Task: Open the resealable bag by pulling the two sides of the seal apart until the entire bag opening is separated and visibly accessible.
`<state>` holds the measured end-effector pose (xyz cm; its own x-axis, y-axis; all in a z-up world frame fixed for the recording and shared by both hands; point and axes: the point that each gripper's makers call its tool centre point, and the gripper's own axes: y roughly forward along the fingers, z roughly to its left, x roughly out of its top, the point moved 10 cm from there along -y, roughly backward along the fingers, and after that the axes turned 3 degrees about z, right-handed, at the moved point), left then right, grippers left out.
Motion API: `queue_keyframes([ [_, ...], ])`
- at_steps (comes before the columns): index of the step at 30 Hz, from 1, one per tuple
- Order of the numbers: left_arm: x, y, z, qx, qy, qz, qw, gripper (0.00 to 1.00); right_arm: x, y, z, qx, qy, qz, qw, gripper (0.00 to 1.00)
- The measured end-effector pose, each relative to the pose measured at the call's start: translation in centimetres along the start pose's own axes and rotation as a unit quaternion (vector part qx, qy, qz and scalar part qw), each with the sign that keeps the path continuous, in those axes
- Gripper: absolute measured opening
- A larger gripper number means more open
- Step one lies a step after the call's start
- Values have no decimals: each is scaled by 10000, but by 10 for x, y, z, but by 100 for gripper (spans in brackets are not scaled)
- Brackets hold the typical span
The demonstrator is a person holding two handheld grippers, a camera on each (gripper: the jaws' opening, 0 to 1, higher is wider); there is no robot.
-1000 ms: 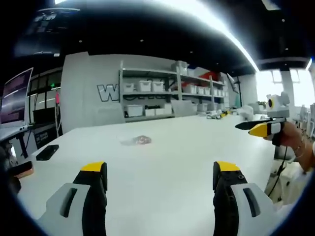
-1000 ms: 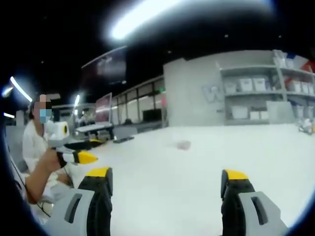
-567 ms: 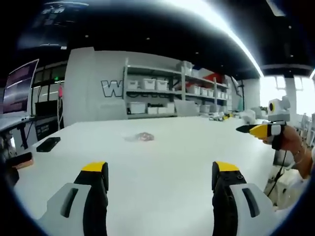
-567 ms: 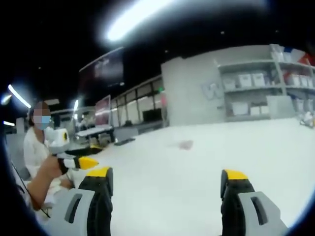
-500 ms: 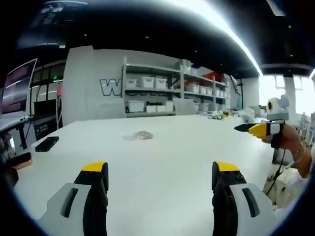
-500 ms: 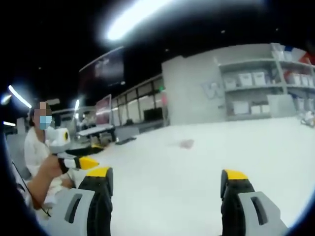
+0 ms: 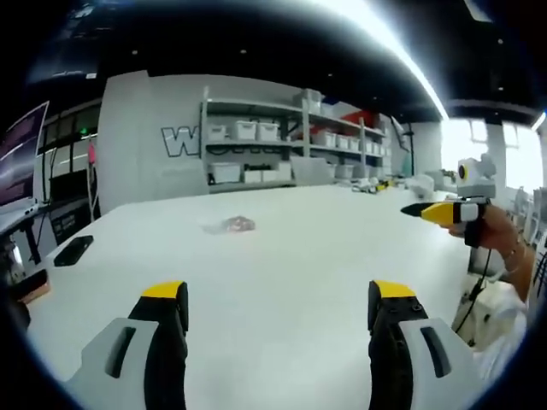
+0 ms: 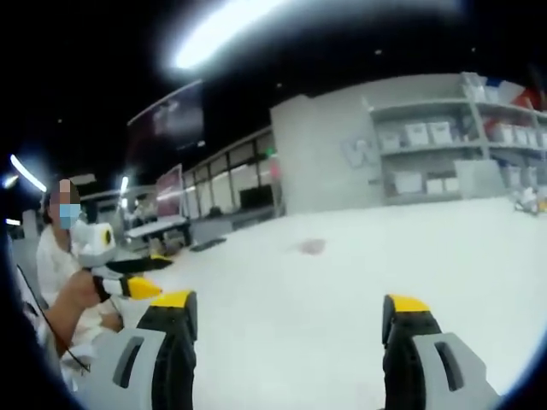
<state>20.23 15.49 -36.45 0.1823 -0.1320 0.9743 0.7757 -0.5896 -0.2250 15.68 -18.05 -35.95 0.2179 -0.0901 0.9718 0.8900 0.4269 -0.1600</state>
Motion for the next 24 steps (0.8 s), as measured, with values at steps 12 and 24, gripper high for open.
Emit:
queue_keyframes([
  [12,-4,8,5,-16,-5,104,9999,84,-7,9,-7,56,64,151,9999,90],
  [24,-8,18,7,-84,-81,172,9998,83,-11,17,-11,93,138,236,9996,89],
])
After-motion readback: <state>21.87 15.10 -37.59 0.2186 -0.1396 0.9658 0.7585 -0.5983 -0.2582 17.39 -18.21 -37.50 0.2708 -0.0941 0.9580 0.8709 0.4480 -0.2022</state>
